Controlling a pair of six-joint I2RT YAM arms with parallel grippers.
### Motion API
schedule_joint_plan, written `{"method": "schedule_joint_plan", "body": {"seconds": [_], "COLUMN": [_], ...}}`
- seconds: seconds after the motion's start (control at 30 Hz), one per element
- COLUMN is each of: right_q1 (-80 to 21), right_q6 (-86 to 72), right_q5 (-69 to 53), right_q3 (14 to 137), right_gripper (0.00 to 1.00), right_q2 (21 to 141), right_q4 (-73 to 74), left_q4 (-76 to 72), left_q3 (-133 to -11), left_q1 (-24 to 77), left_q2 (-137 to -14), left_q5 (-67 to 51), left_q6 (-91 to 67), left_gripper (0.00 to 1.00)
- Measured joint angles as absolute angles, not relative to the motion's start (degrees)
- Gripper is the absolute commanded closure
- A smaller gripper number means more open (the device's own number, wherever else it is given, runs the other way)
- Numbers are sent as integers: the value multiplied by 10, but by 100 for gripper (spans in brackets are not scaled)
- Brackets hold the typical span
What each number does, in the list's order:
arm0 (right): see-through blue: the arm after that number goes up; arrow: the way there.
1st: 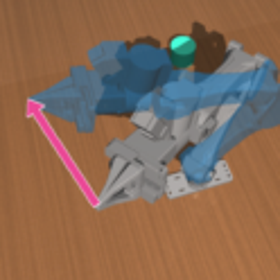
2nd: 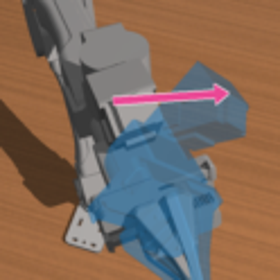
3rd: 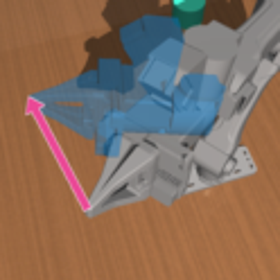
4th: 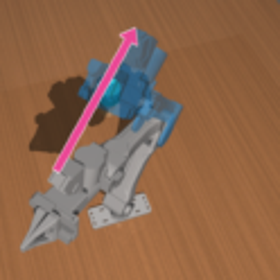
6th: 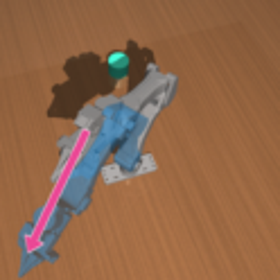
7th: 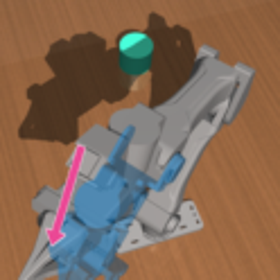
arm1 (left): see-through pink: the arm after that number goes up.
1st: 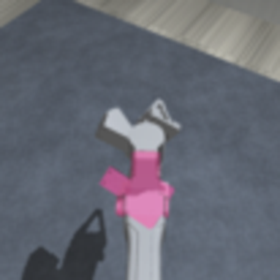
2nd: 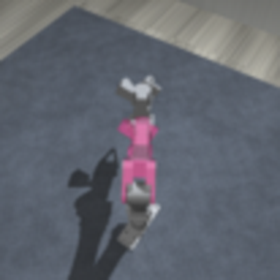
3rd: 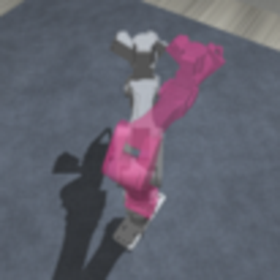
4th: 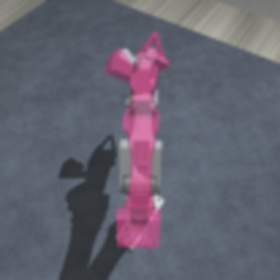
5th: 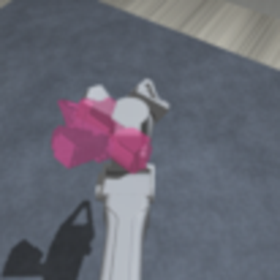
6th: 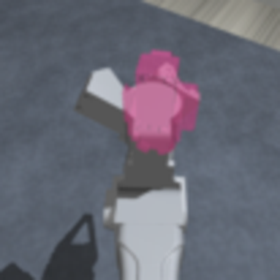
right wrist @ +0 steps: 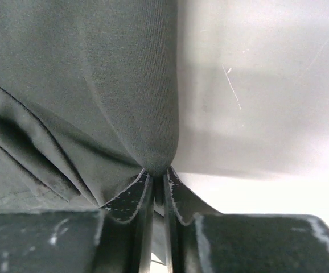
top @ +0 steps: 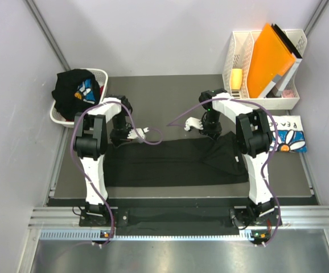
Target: Fold and stack the t-shirts
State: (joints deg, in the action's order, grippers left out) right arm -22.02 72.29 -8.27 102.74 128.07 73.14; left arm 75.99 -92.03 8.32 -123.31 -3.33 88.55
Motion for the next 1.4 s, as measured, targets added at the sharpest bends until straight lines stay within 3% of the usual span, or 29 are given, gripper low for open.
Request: {"method": "schedule_joint_plan", "body": {"seconds": [0.3,1.07,1.4], "right_q1": [-221,-223,-216], "right_q6": [718,668,668], "right_q5": [-79,-44,-2], "right_q3": [1021,1016,1060], "right_gripper": [100,100,100], "right_q2": [1279,1272,1293], "right_q4": [723,684,586], "left_q4": [763,778,774], "left_q3": [-928,-1048,-1070], "left_q1": [85,67,67], "left_q2": [-1239,-1305,-1318], "left_q5": [-27,-3,11], "left_q6": [864,792,791], "left_gripper": [100,100,100]}}
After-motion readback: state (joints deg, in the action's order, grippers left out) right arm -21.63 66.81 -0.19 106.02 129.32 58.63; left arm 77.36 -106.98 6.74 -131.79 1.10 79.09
